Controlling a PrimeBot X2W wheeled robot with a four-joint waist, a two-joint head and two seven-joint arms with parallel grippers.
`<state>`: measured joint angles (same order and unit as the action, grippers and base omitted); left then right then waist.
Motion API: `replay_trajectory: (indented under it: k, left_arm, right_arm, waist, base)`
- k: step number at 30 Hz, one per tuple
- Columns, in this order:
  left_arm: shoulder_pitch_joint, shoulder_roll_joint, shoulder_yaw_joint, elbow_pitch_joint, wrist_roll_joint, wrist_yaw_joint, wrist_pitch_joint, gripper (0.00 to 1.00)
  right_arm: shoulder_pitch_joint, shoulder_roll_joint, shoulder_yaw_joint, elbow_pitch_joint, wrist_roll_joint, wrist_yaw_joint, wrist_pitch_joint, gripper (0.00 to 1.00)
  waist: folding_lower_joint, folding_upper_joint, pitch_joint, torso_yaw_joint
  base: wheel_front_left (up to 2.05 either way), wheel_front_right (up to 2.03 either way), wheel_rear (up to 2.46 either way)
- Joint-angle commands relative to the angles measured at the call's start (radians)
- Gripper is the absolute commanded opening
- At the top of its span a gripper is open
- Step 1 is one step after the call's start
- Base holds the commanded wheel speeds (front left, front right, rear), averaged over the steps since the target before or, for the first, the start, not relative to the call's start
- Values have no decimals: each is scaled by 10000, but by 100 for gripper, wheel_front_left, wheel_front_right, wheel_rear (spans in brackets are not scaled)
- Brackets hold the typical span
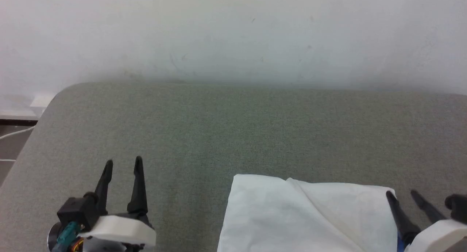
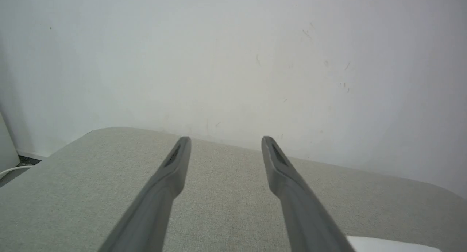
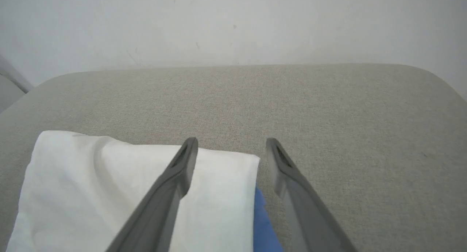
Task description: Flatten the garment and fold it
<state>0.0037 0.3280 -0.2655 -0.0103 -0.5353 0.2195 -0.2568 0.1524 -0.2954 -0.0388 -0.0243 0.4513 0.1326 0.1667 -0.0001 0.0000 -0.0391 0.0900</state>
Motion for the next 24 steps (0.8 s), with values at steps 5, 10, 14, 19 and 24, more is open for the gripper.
replay_trajectory:
  k: [5, 10, 14, 19, 24]
  left_arm:
    - [772, -851, 1002, 65, 1339, -791, -47, 100]
    - [875, -1471, 1533, 305, 2000, -1527, -48, 100]
    - [772, -1839, 1914, 434, 2374, -1996, -48, 100]
    - [634, -2191, 2291, 502, 2754, -2414, -48, 100]
    - [504, -2445, 2563, 522, 3002, -2679, -49, 100]
  right_arm:
    - [519, 1180, -641, 280, -800, -19, 775, 100]
    - [451, 1699, -1250, 920, -1528, -19, 1132, 100]
    - [185, 1909, -1535, 1463, -1785, -19, 1255, 100]
    - [-191, 2030, -1663, 2224, -1861, -19, 1392, 100]
    - [-556, 2114, -1744, 2996, -1913, -19, 1529, 100]
  waist:
    - [1, 0, 183, 74]
    - [1, 0, 354, 212]
    - [1, 0, 570, 320]
    - [1, 0, 884, 398]
    - [1, 0, 1281, 442]
  base:
    - [0, 0, 0]
    - [0, 0, 0]
    - [0, 0, 0]
    - [0, 0, 0]
    - [0, 0, 0]
